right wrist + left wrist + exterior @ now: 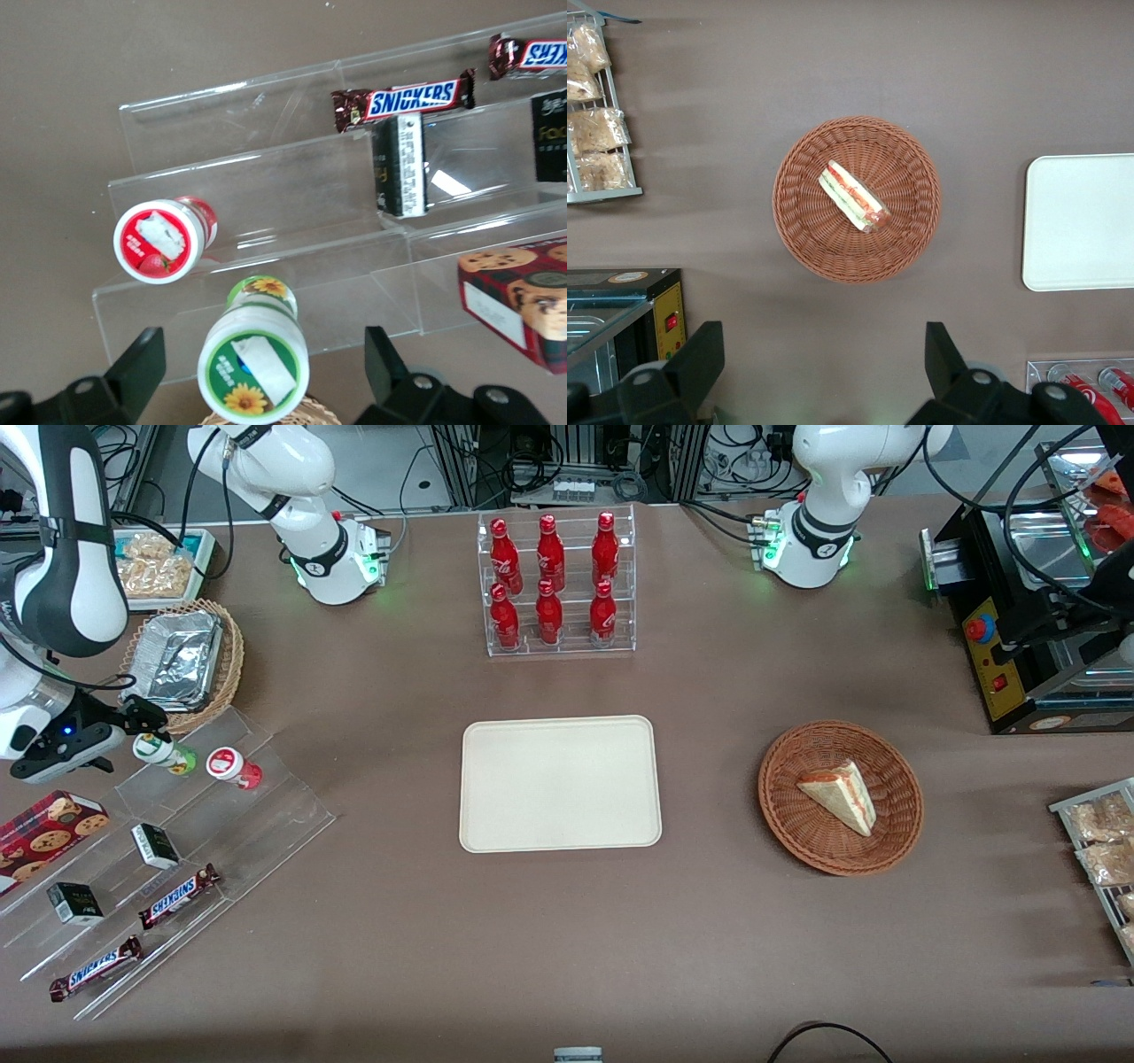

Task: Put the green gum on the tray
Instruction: 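Close the right gripper on the green-lidded gum jar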

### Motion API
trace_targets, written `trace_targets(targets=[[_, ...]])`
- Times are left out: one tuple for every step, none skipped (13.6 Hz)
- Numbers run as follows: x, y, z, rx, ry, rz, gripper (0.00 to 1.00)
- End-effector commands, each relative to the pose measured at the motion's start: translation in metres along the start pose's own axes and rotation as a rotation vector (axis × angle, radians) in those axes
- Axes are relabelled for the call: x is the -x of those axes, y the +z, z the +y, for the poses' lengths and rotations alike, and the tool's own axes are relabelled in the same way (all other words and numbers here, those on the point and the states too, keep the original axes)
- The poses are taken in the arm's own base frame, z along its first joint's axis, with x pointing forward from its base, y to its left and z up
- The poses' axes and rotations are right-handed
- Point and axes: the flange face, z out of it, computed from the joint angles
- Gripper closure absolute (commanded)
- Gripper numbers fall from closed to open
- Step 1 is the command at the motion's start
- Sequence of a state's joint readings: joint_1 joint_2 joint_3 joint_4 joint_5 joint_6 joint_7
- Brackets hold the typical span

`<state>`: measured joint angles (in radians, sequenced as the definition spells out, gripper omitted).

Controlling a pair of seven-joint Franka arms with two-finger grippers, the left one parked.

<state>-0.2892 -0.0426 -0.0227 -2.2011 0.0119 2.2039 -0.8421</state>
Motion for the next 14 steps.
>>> trace_targets(targets=[[0.008, 0.007, -0.008, 0.005, 0.002, -0.005, 0.00], [0.009, 0.009, -0.008, 0.004, 0.002, -0.006, 0.00], [0.009, 0.010, -0.008, 0.003, -0.002, -0.009, 0.00], [0.010, 0.012, -0.008, -0.001, -0.002, -0.012, 0.00], [0.011, 0.015, -0.008, -0.003, -0.004, -0.016, 0.00], [0.011, 0.017, -0.008, -0.005, -0.005, -0.019, 0.00], [0.011, 0.018, -0.007, -0.003, -0.007, -0.017, 0.00], [0.014, 0.018, -0.005, -0.002, -0.005, -0.018, 0.00], [0.017, 0.019, -0.003, -0.003, 0.003, -0.019, 0.00], [0.017, 0.020, -0.003, -0.003, 0.002, -0.021, 0.00], [0.017, 0.020, -0.003, -0.003, 0.002, -0.021, 0.00], [0.017, 0.021, -0.002, -0.002, 0.002, -0.020, 0.00], [0.017, 0.021, -0.003, -0.004, 0.002, -0.022, 0.00], [0.017, 0.021, -0.003, -0.005, 0.002, -0.023, 0.00]])
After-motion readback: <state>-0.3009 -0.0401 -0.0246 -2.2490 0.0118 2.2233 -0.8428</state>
